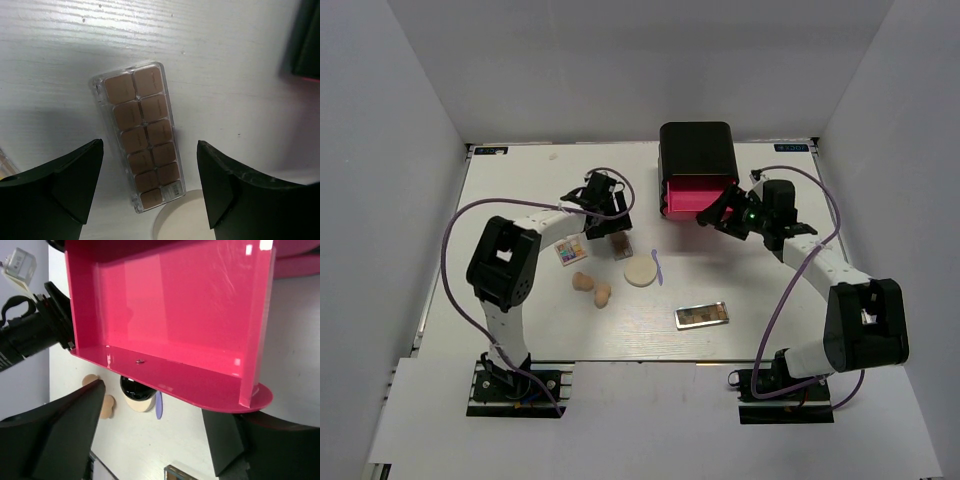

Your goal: Organize the makeup

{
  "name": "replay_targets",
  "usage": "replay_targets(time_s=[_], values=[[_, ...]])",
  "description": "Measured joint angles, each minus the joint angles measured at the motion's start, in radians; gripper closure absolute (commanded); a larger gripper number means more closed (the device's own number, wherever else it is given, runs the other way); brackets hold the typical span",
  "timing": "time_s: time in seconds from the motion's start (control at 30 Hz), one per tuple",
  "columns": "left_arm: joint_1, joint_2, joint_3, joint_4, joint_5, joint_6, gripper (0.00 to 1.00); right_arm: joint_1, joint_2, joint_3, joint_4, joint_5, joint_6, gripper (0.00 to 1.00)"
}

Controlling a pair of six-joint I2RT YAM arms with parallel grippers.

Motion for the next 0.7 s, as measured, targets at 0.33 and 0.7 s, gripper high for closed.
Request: replay_targets(time_s=[0.33,0.7], values=[[-0.056,0.117,0.153,-0.140,-0.110,0.000,0.16,0.000,-0.026,-0.043,-0.014,-0.001,-0.014,0.11],[-0.098,0.198,0.274,-0.277,-0.237,0.003,0.32,-0.006,-0.114,-0.093,-0.019,-0.002,-0.040,0.11]])
